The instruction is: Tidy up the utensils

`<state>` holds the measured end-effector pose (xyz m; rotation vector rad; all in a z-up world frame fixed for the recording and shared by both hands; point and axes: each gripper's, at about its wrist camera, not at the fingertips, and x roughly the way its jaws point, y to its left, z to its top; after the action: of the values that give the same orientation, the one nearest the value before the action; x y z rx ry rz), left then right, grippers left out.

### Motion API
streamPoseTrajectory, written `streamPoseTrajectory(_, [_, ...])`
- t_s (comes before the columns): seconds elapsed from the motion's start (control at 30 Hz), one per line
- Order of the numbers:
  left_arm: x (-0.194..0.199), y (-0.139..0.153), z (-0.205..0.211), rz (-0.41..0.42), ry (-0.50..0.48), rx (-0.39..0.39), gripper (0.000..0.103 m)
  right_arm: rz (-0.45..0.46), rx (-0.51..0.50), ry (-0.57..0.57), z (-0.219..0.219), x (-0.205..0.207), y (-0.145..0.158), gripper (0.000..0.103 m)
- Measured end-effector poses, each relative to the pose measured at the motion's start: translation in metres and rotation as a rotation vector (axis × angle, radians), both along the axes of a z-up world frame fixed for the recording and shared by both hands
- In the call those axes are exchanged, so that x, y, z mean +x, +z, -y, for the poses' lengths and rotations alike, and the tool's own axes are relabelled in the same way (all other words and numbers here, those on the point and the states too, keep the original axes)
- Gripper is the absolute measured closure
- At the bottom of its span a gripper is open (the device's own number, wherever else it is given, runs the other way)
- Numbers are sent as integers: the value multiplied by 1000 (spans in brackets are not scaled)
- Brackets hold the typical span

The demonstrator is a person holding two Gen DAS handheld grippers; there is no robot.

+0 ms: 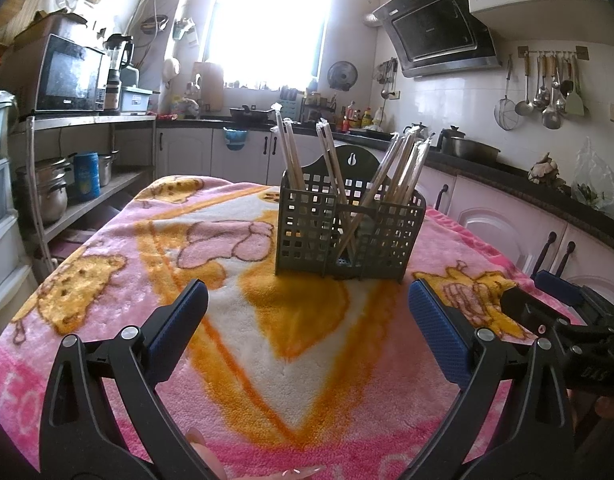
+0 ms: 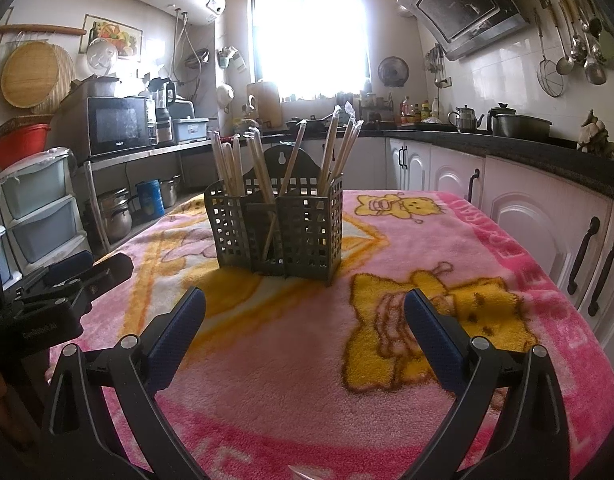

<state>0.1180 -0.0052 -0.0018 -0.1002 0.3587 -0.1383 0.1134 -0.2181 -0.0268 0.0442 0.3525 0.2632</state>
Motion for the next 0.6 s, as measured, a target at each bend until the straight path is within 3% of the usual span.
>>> streamPoseTrajectory(0.4, [5, 4, -7, -36, 14, -8, 11, -12, -3, -4, -2, 1, -5, 6])
streamPoseTrajectory(0.5, [13, 5, -20, -92, 35, -19, 11, -35, 2, -19, 3, 4, -6, 6])
streamPoseTrajectory(0.6, [35, -1, -48, -209, 124, 19, 11, -73, -25, -100, 24, 15, -2, 6])
